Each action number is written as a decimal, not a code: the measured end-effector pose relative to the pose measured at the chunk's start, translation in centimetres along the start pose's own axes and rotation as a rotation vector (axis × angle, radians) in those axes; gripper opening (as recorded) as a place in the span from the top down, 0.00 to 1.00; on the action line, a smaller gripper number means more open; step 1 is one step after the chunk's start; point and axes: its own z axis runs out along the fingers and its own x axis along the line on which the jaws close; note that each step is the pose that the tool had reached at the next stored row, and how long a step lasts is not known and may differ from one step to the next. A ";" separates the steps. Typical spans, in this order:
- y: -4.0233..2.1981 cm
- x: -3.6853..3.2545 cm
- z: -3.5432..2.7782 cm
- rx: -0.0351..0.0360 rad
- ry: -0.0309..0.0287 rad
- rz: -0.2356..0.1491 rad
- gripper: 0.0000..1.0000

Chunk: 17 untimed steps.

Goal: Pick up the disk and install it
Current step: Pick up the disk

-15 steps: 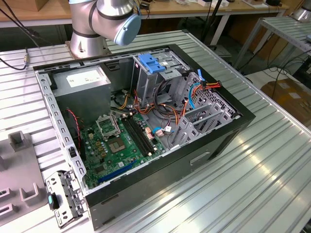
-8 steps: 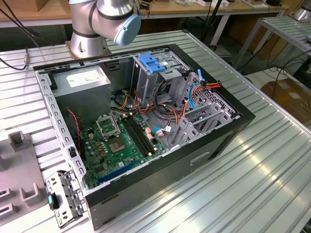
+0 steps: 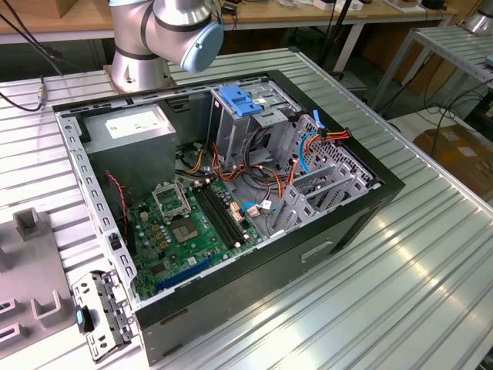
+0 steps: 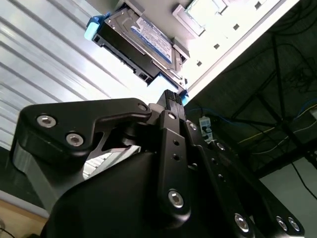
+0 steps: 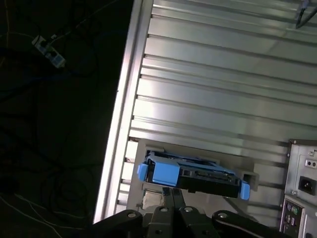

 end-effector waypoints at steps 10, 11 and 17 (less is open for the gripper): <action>0.00 0.00 0.00 -0.0012 0.0058 -0.134 0.89; 0.00 0.00 0.00 -0.0013 0.0061 -0.143 0.89; 0.00 0.00 0.00 -0.0018 0.0086 -0.200 0.89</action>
